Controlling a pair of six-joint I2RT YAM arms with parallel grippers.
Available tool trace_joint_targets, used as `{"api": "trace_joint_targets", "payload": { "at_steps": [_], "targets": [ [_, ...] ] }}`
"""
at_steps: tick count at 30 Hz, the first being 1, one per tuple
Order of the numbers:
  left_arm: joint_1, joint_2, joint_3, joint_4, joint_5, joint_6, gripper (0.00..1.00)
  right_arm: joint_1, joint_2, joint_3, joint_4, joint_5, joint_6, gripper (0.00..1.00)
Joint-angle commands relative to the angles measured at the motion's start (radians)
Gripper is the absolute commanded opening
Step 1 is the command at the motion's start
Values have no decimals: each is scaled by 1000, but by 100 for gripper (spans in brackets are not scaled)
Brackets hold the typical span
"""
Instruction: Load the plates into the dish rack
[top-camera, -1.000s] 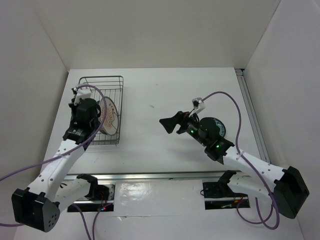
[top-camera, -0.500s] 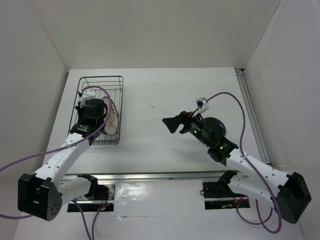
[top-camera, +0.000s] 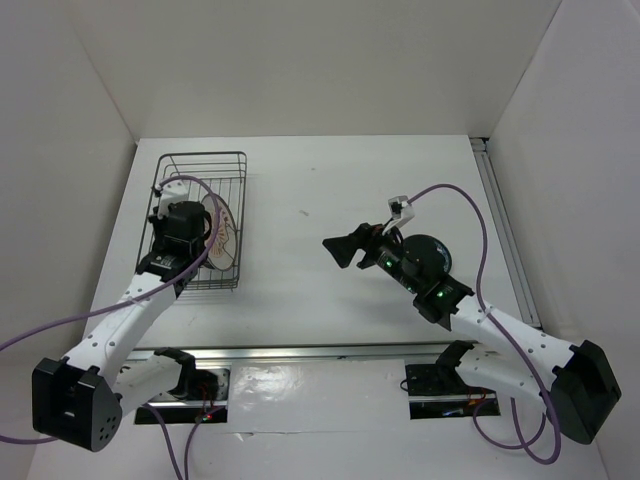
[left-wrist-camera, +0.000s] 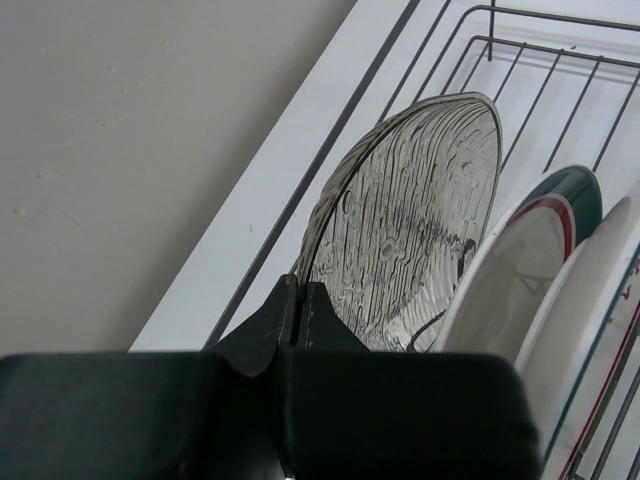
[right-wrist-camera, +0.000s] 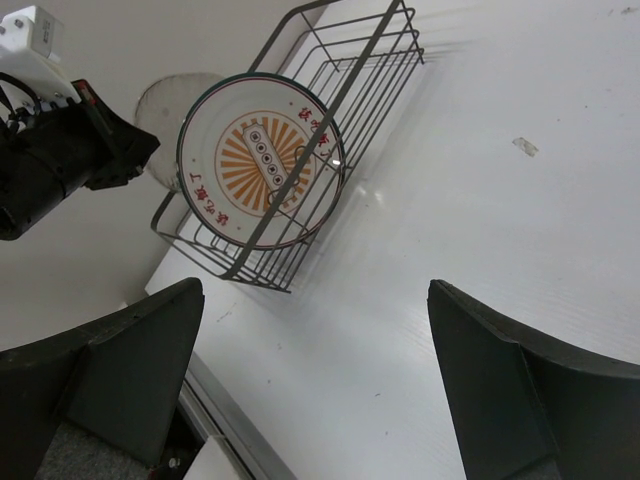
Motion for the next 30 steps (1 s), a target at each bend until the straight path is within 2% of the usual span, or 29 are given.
{"api": "trace_joint_targets", "payload": {
  "at_steps": [1, 7, 9, 10, 11, 14, 15, 20, 24, 26, 27, 29, 30],
  "targets": [
    [0, -10, 3, 14, 29, -7, 0, -6, -1, -9, 41, -10, 4, 100],
    [0, 2, 14, -8, 73, -16, 0, -6, -11, -18, 41, -1, 4, 100],
    [0, 11, 23, -8, 73, -16, 5, -6, -11, -18, 41, -1, 4, 100],
    [0, 11, 23, -8, 73, -25, 10, -6, -11, -18, 41, -1, 13, 100],
    [0, 11, 23, -17, 73, -25, 23, -6, -11, -18, 41, -1, 13, 100],
    [0, 11, 23, -17, 83, -25, 46, -6, -11, -18, 41, -1, 13, 100],
    [0, 11, 23, -17, 83, -34, 57, -6, -11, -18, 41, -1, 13, 100],
    [0, 2, 32, -17, 92, -34, 67, -6, -11, -18, 41, -1, 13, 100],
    [0, -59, 43, -37, 113, -54, 81, -6, -11, -18, 18, -1, 13, 100],
    [0, -105, 52, -47, 113, -86, 84, -6, -11, 7, -21, 42, -1, 100],
    [0, -163, 52, -64, 113, -102, 96, -6, -11, 19, -99, 133, -10, 100],
    [0, -231, 63, -64, 194, -111, 100, -6, -21, 65, -234, 287, 63, 100],
    [0, -264, 63, -64, 226, -111, 100, -6, -21, 82, -399, 448, 105, 100]
  ]
}}
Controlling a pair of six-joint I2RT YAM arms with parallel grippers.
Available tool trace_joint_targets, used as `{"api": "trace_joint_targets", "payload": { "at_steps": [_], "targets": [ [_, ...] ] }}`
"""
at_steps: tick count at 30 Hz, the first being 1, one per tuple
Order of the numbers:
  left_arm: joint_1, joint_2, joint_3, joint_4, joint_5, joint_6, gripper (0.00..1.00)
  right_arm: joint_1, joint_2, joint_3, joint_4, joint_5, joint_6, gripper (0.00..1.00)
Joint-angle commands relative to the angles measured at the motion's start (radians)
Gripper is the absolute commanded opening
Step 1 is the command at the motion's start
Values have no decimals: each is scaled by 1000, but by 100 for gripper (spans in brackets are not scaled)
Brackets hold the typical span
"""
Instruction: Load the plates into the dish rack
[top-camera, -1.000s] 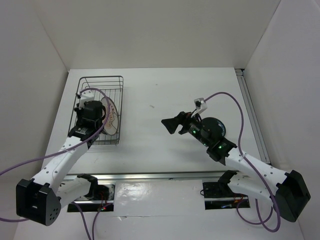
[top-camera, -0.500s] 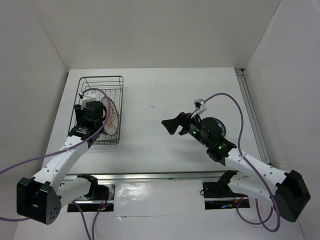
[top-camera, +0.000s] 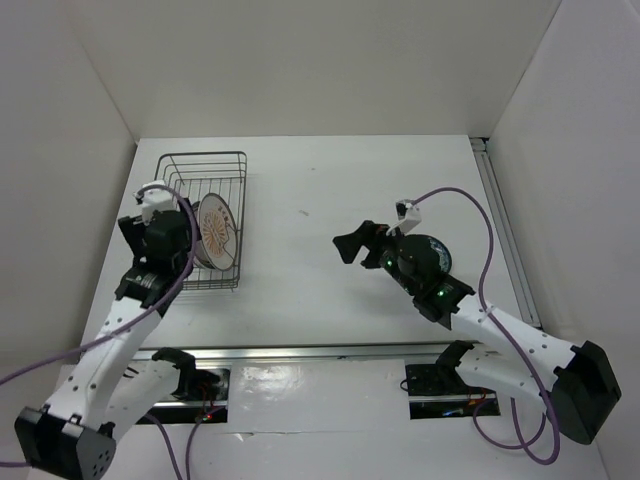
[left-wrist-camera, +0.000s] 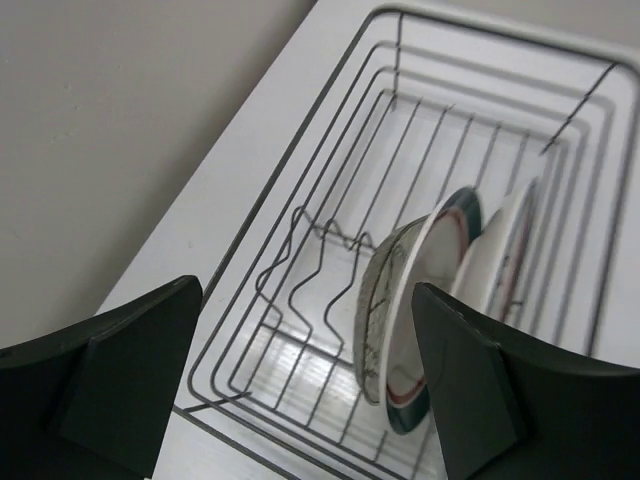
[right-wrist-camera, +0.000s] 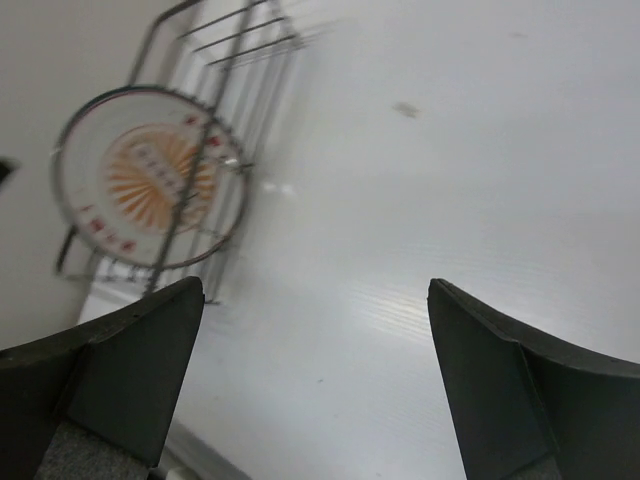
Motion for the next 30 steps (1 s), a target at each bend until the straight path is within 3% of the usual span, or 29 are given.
{"api": "trace_joint_targets", "payload": {
  "at_steps": [1, 4, 5, 7, 10, 15, 20, 24, 30],
  "targets": [
    [0, -132, 58, 18, 119, -43, 100, -6, -21, 89, -365, 383, 132, 100],
    [0, -235, 33, 57, 196, -29, 100, -6, -47, 100, -658, 586, 365, 100],
    [0, -246, 33, 57, 210, -29, 100, -6, -85, 100, -728, 620, 513, 100],
    [0, -255, 44, 45, 230, -40, 100, -6, -166, 52, -899, 678, 652, 100],
    [0, -234, 68, 34, 291, -40, 100, -6, -247, -11, -992, 689, 802, 100],
    [0, -223, 90, 34, 360, -40, 100, -6, -151, -20, -1061, 700, 962, 100],
    [0, -255, 81, 34, 411, -40, 100, -6, 1, -43, -934, 700, 1042, 98],
    [0, -266, 81, 43, 420, -40, 100, -15, 64, -55, -925, 709, 1139, 97],
    [0, -275, 71, 43, 458, -49, 100, -24, 65, -110, -910, 734, 1224, 95]
  ]
}}
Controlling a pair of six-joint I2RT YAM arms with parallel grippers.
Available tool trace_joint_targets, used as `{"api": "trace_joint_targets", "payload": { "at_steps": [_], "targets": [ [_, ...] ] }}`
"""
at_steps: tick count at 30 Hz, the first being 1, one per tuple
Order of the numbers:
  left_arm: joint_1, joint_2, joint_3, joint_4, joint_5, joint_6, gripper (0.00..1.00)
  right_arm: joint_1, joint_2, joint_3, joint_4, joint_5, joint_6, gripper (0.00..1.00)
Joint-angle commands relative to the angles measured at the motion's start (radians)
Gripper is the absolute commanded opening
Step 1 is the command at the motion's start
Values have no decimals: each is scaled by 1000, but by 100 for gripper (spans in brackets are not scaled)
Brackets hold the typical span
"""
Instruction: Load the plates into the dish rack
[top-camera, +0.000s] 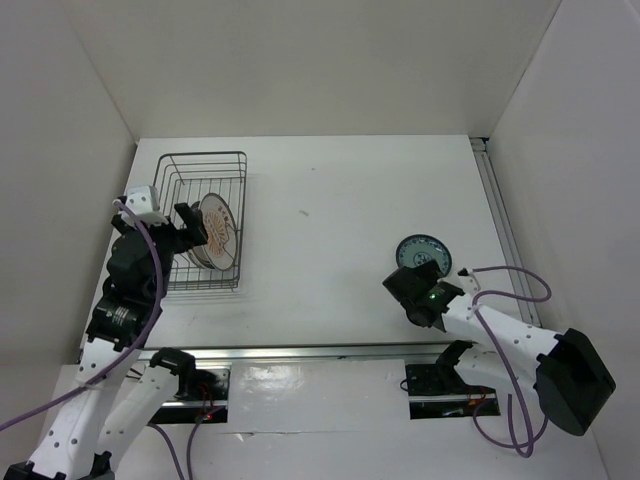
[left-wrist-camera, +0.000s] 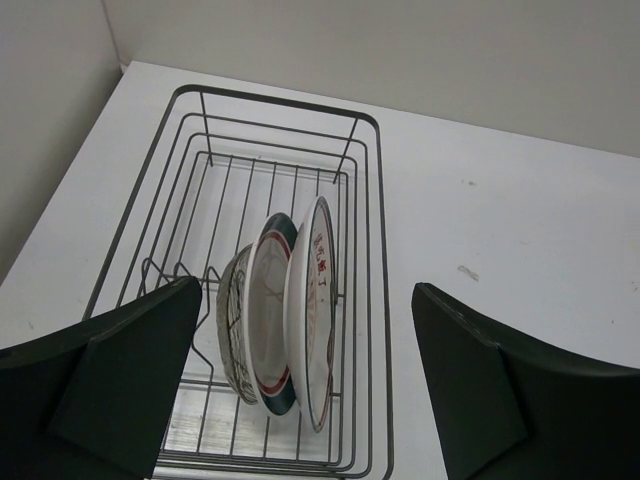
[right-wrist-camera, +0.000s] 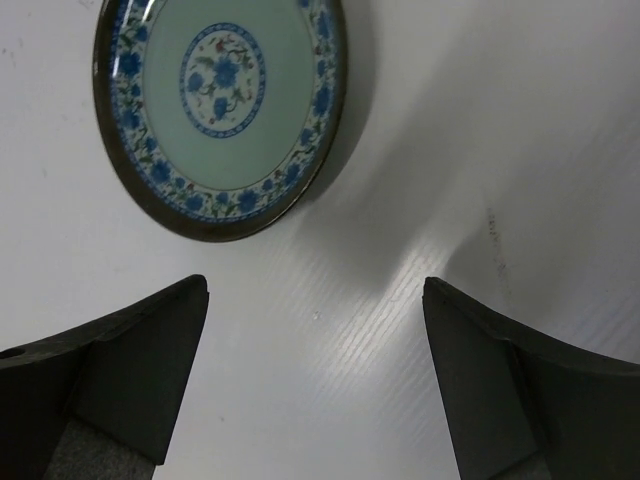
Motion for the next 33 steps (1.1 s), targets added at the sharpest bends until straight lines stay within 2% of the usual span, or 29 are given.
{"api": "trace_joint_targets", "payload": {
  "at_steps": [1, 6, 10, 17, 25, 27, 29, 33],
  "targets": [
    [0, -13, 26, 43, 40, -12, 100, -13, -8, -49, 42, 84, 111, 94],
    [0, -22, 26, 52, 70, -12, 100, -46, -23, -111, 103, 84, 140, 92],
    [0, -22, 26, 52, 90, -12, 100, -88, 55, -111, 158, 75, 140, 88],
    [0, -32, 26, 52, 99, -12, 100, -134, 60, -115, 204, 93, 140, 88],
    [0, -41, 16, 52, 130, -12, 100, -319, 63, -209, 433, -61, -110, 83],
    [0, -41, 16, 52, 130, -12, 100, -361, 95, -209, 480, -89, -136, 79],
    [0, -41, 16, 52, 130, -12, 100, -385, 114, -207, 494, -112, -175, 74],
    [0, -41, 16, 52, 130, -12, 100, -422, 150, -189, 513, -160, -242, 74]
  ]
}}
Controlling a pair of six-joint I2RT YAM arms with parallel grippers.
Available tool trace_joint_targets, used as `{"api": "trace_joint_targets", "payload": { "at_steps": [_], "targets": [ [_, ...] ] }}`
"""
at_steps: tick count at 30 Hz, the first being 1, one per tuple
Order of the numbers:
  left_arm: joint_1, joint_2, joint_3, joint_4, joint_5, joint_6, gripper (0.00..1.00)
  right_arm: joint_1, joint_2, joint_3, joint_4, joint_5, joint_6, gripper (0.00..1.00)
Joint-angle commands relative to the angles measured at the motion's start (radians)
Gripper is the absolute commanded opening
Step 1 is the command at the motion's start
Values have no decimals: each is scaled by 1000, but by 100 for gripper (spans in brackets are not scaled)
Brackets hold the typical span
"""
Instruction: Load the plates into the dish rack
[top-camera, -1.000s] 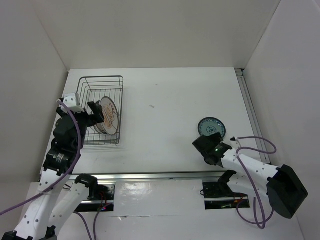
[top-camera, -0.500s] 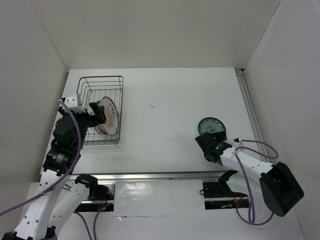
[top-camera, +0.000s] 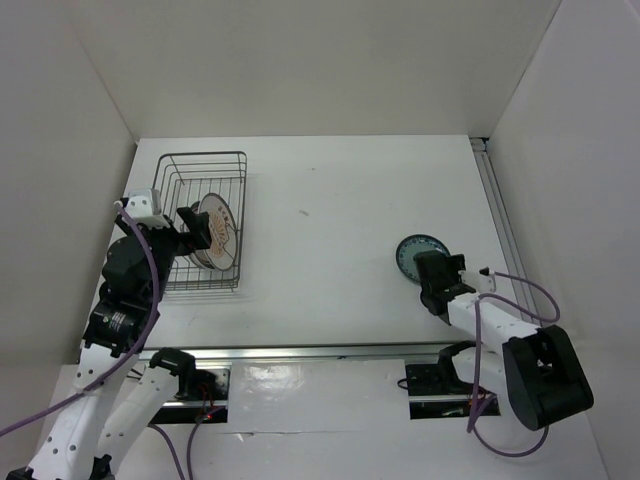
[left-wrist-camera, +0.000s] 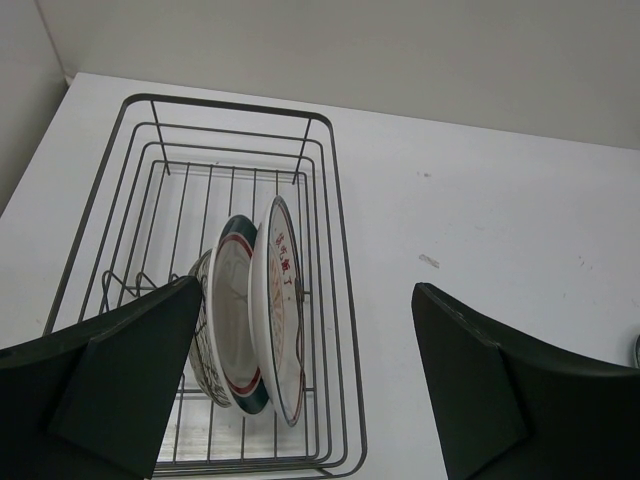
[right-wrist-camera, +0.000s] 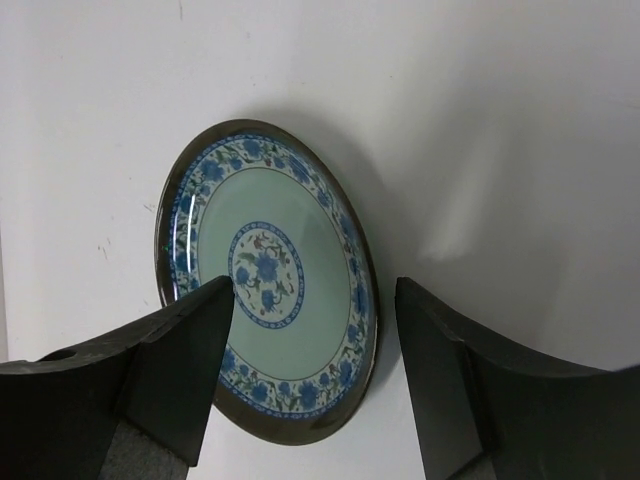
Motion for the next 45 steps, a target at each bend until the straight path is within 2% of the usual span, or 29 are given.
{"api": "trace_joint_targets", "payload": {
  "at_steps": [1, 6, 9, 11, 13, 14, 17, 18, 23, 26, 28, 29, 31, 37, 42, 45],
  "targets": [
    [0, -19, 16, 51, 8, -11, 100, -37, 63, -12, -34, -131, -102, 74],
    [0, -19, 16, 51, -1, -11, 100, -71, 160, 43, -20, -194, -168, 69],
    [0, -29, 16, 51, -1, -11, 100, -71, 174, 55, -20, -214, -189, 60],
    [0, -29, 16, 51, -10, -11, 100, -71, 183, 55, -20, -214, -189, 42],
    [0, -29, 16, 51, -10, -11, 100, -71, 183, 43, -9, -223, -189, 18],
    [0, -29, 16, 51, -10, -11, 100, -71, 183, 43, -9, -223, -189, 9],
    [0, -29, 7, 51, -21, -11, 100, -83, 195, 43, -9, -232, -200, 5],
    [0, -29, 7, 51, -21, -11, 100, -83, 206, 43, -9, -232, -200, 0],
    [-18, -19, 7, 51, -9, -11, 100, -92, 202, 52, 64, -283, -258, 0],
    [-18, 2, 16, 69, 118, 1, 100, -83, 138, 36, 240, -381, -342, 0],
    [-18, 45, 29, 80, 267, 1, 100, -72, 102, 5, 351, -424, -436, 0],
    [-18, 66, 38, 80, 305, 1, 100, -63, 81, 5, 456, -482, -473, 0],
    [-18, 137, 65, 80, 394, -8, 100, -63, 71, -4, 523, -523, -551, 0],
    [-18, 293, 125, 80, 577, -51, 100, -45, 18, -80, 820, -691, -691, 0],
    [-18, 465, 183, 80, 684, -84, 100, -45, -18, -101, 989, -830, -761, 0],
    [-18, 504, 193, 100, 729, -97, 100, -13, -18, -84, 1032, -912, -786, 0]
  ]
}}
